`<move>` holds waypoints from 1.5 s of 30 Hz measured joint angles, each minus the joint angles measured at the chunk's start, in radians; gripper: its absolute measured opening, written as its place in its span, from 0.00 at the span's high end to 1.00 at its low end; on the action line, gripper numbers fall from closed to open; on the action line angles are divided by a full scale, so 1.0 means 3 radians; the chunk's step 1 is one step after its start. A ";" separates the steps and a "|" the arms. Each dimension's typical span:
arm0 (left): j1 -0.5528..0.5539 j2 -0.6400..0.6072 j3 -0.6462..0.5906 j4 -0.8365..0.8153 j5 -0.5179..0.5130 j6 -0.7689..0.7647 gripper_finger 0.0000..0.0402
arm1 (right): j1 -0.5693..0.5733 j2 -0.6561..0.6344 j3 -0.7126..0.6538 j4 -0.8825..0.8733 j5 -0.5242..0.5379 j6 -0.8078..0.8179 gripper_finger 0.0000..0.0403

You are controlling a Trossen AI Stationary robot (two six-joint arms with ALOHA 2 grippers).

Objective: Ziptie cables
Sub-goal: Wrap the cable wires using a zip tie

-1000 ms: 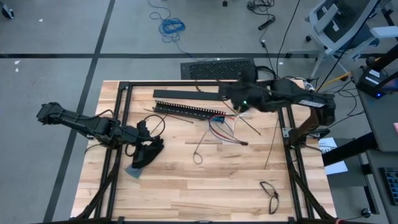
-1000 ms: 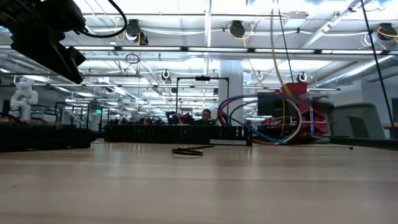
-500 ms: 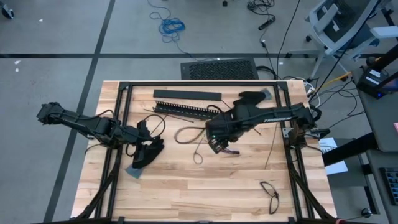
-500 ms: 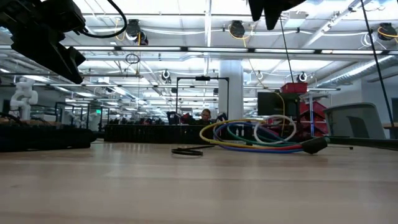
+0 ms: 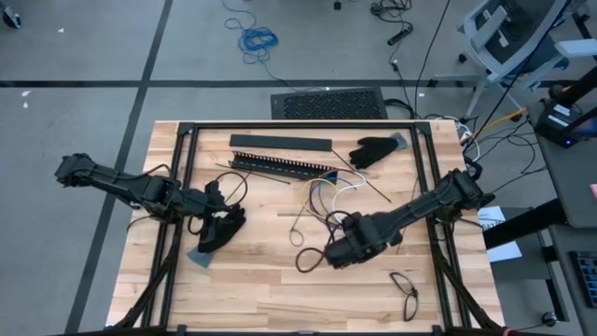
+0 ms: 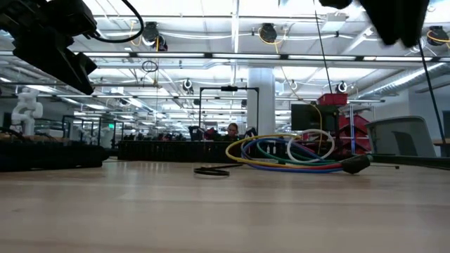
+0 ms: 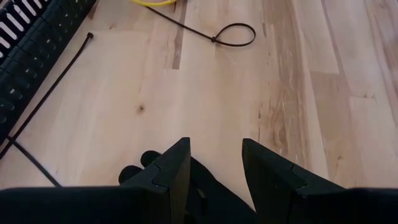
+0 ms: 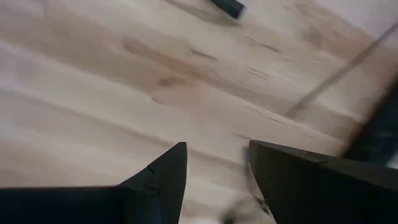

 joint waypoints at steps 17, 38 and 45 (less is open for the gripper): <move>0.0000 0.0351 0.0015 0.1078 0.0349 -0.0809 0.65 | -0.0190 -0.0302 -0.0907 0.0866 0.1329 0.0095 0.58; 0.0197 0.3158 0.1020 0.2097 -0.0369 -0.2613 0.65 | 0.0422 -0.2163 -0.1155 -0.0276 0.2494 -0.0082 0.58; 0.0235 0.3422 0.1144 0.1668 -0.0128 -0.2667 0.65 | 0.0682 -0.2092 -0.1181 -0.0259 0.2178 0.0178 0.61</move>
